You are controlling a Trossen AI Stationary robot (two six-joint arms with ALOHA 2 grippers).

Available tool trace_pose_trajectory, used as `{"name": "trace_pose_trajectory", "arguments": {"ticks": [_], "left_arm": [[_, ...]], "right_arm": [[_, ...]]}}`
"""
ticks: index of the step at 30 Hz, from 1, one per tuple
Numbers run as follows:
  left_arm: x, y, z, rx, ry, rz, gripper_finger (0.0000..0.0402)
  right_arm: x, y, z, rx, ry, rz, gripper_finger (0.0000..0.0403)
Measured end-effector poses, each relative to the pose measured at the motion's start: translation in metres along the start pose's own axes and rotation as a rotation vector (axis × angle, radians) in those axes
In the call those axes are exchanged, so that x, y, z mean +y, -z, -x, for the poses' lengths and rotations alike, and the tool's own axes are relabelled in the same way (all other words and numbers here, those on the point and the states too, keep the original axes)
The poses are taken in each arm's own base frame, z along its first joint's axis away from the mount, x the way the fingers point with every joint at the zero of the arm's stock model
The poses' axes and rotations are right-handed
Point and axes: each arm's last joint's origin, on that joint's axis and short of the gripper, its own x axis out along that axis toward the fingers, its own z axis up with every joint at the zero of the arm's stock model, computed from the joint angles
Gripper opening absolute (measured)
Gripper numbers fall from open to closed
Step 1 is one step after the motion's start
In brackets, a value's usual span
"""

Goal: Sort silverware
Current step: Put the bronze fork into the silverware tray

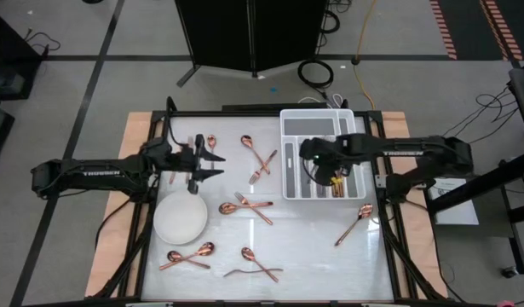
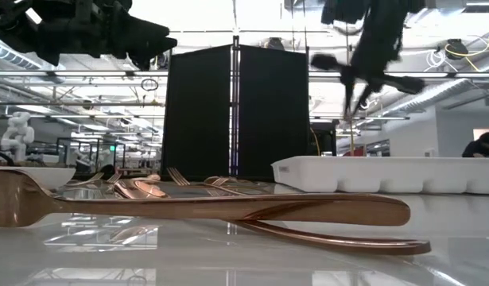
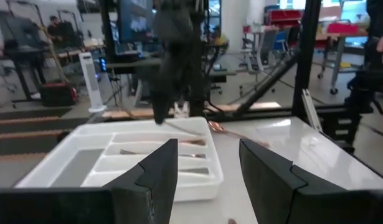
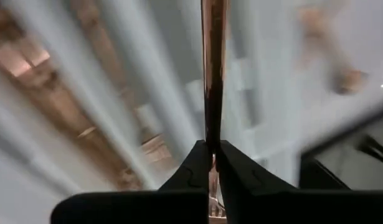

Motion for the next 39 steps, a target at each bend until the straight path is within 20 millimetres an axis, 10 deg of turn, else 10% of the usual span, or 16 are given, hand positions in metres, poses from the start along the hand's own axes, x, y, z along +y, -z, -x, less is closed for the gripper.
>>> {"name": "trace_pose_trajectory", "arguments": {"ticks": [29, 39], "left_arm": [[0.002, -0.005, 0.000, -0.042, -0.079, -0.038, 0.0171], [0.002, -0.004, 0.000, -0.032, -0.078, -0.054, 0.0171]], "right_arm": [[0.003, 0.000, -0.079, -0.058, -0.355, 0.304, 0.0006], [0.004, -0.001, -0.083, -0.053, -0.379, 0.279, 0.0069]]}}
